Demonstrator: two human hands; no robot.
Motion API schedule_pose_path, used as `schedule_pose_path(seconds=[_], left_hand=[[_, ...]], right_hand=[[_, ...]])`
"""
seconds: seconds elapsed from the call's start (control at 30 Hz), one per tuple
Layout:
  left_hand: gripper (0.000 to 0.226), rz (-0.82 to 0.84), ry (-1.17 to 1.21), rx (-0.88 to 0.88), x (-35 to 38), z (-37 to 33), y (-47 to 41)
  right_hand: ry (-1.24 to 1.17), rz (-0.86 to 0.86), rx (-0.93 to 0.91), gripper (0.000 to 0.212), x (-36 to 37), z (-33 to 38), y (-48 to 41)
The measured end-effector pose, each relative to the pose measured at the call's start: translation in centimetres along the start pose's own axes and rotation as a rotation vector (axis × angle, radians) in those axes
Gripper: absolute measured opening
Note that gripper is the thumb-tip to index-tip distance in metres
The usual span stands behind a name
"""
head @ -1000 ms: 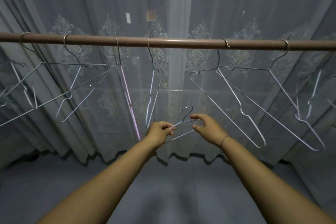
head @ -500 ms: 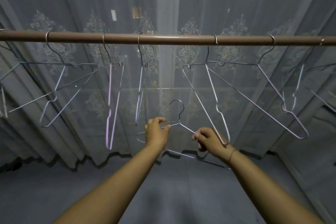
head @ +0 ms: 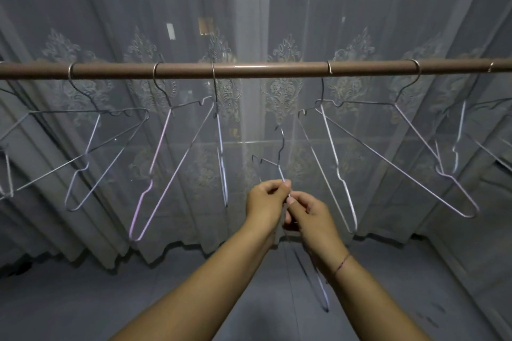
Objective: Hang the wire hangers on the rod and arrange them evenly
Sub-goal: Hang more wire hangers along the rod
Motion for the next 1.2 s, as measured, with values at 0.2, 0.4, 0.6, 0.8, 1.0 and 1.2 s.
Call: schedule_pose_path(seconds=[0.2, 0.4, 0.6, 0.8, 1.0, 1.2], left_hand=[[0.020, 0.007, 0.040, 0.139, 0.3, -5.5, 0.7], [0.020, -0.015, 0.071, 0.210, 0.6, -10.0, -0.6], [0.014, -0.074, 0.035, 0.166, 0.4, -11.5, -2.8], [0.025, -0.094, -0.023, 0.115, -0.4, -10.3, -3.8], [0.035, -0.287, -0.235, 0.375, -1.5, -12.8, -2.4], [0.032, -0.068, -0.195, 0.342, 3.4, -13.6, -1.6]], right_hand=[[-0.085, -0.033, -0.102, 0.023, 0.9, 4.3, -0.7], [-0.174, -0.043, -0.185, 0.020, 2.0, 9.1, -2.3], [-0.175, -0.036, -0.115, 0.025, 2.6, 9.6, -5.2], [-0.100, 0.034, -0.037, 0.024, 3.0, 8.9, -4.9], [0.475, -0.035, -0.215, 0.032, 0.5, 12.3, -2.4], [0.742, -0.265, -0.176, 0.034, -6.0, 14.2, -1.9]])
Point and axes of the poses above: each hand's wrist, its own y-axis away from the middle knuckle, its own x-axis out of the palm, z = x × y, the point moved 6 cm from there along -y, towards the middle knuckle, and after that the axes turned 3 degrees about z, right-handed, at the moved point
